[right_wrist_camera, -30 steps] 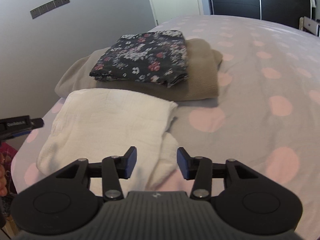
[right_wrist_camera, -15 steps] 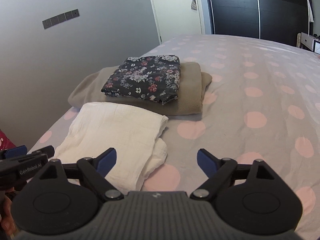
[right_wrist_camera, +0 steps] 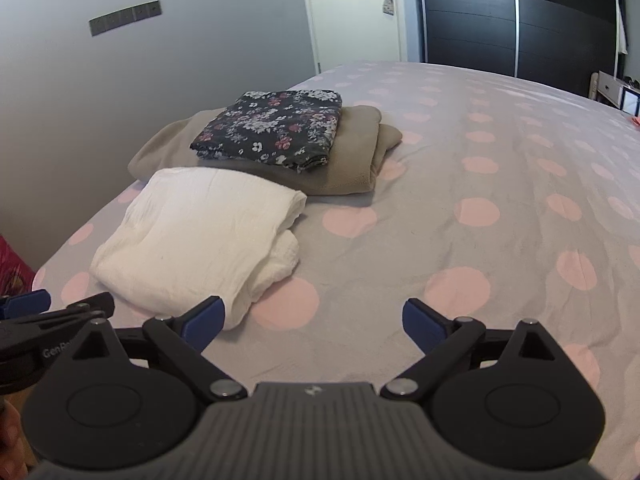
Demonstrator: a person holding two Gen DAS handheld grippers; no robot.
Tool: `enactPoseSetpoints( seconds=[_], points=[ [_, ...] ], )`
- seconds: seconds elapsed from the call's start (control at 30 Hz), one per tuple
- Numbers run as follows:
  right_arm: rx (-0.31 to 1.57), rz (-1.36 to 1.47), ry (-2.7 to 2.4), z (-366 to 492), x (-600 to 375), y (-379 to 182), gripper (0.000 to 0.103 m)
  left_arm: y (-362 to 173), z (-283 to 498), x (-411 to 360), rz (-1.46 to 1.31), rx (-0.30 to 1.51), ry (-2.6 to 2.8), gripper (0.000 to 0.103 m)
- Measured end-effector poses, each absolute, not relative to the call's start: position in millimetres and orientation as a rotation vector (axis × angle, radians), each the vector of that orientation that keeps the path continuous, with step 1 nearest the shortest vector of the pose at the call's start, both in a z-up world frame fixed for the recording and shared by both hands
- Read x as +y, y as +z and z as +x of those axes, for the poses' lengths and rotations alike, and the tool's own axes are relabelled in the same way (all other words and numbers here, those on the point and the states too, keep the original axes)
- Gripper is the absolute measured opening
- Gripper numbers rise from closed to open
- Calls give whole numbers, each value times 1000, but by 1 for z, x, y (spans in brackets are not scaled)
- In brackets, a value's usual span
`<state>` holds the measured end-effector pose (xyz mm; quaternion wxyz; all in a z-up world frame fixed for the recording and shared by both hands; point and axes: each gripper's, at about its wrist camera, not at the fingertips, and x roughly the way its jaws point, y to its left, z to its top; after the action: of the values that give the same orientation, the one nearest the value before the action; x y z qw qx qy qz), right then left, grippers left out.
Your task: Fold clothes
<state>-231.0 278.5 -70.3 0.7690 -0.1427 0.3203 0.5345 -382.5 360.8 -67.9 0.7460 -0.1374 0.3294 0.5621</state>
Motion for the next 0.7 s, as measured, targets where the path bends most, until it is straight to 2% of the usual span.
enactPoseSetpoints(
  seconds=[0.7],
  points=[
    [683,-367,1191,-243,278,-76,97,-79,-375,351,-316,752,1175,68]
  ],
)
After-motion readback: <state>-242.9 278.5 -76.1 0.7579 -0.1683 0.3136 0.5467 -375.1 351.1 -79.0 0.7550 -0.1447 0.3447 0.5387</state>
